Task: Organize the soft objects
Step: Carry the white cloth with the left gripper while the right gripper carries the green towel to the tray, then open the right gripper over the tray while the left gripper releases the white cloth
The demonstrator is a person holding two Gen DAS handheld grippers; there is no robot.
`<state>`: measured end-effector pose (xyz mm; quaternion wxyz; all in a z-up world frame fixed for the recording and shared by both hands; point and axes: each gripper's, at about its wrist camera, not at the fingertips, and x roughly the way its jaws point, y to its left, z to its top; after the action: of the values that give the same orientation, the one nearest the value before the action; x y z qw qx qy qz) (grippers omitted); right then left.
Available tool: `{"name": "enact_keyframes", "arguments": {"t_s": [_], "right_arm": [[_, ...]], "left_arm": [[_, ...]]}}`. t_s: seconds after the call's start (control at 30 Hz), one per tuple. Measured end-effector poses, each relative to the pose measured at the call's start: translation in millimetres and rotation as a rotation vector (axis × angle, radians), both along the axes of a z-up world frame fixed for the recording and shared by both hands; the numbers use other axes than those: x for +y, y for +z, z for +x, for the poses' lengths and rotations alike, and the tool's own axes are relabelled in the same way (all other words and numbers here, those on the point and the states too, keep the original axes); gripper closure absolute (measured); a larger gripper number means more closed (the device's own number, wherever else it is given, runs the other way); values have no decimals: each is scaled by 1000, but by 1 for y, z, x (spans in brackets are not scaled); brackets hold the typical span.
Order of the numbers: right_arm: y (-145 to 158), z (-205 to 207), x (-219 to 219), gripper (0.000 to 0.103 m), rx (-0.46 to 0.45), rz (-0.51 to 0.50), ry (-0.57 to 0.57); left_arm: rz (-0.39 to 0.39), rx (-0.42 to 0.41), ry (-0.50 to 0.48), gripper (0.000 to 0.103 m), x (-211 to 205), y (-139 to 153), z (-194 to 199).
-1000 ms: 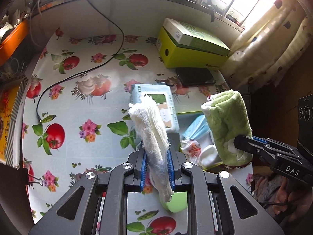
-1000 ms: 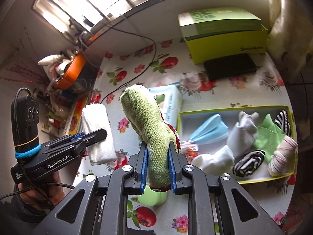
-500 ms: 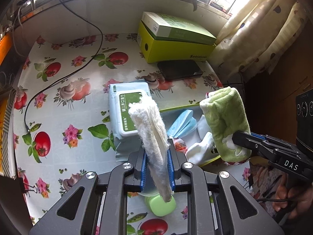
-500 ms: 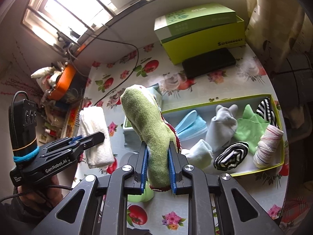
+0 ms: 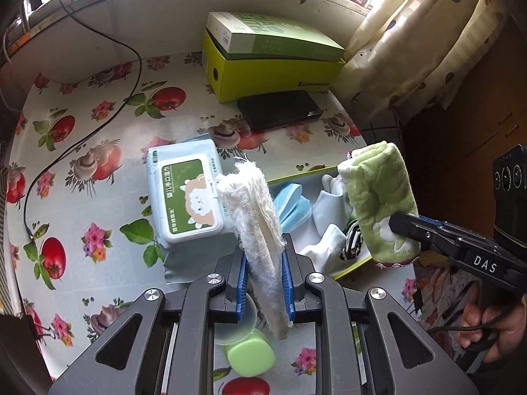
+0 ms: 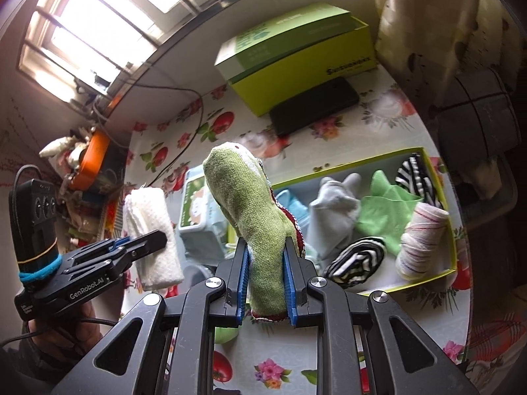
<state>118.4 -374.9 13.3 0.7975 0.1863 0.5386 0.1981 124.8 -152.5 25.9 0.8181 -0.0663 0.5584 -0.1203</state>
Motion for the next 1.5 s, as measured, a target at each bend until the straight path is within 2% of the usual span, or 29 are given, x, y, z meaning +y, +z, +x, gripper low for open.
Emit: {"name": "enact_keyframes", "arguments": {"t_s": [0.43,0.8,0.83,0.97,1.17,1.33,1.5], "right_arm": [[-33,10,-45,85,62,-21,-124],[-76,26,-64,82,166,-82,-178],[-78,26,-64,82,169,-88,-179],[-76,27,-63,70,163,-100,-174],[-63,23,-64,69,122,-102,-169],[-59,21,-68,69,112,-98,-177],[-58,20,-70,69,108,-89,-183]], "left_arm": [[5,34,-53,84,-26,-16,12],[-7,51,-117,84,-51,-22,24],[-8,52,-126,84,-54,-22,25],[-14,71,-166,84,-67,-31,32],[-69,119,-178,84,-77,-44,40],[-131,160,-144,84,-84,-56,52],[-215,208,-22,84,-78,-69,68]]}}
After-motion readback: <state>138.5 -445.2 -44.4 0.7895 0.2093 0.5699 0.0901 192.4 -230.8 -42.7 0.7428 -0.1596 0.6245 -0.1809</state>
